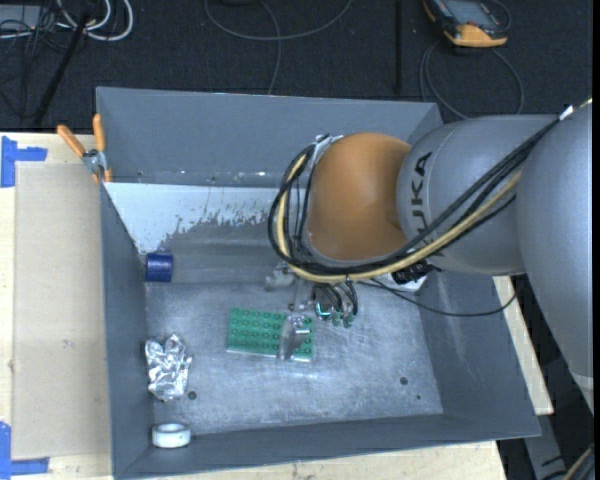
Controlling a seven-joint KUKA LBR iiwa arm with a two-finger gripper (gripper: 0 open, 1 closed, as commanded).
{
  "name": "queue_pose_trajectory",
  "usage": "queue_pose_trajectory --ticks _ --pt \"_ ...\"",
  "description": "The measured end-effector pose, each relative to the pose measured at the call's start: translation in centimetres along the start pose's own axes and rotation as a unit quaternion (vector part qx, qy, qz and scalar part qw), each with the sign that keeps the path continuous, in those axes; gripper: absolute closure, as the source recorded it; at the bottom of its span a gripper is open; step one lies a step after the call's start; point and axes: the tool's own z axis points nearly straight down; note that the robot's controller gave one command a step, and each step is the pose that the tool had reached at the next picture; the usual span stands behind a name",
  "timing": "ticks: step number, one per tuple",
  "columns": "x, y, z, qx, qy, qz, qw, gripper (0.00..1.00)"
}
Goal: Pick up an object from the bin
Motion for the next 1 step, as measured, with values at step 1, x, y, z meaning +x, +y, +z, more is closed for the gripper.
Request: queue_pose_trajectory --ticks 1 --pt "-0.78 3.05 -1.89 0.0 -0.0055 -0.08 0.9968 0.0"
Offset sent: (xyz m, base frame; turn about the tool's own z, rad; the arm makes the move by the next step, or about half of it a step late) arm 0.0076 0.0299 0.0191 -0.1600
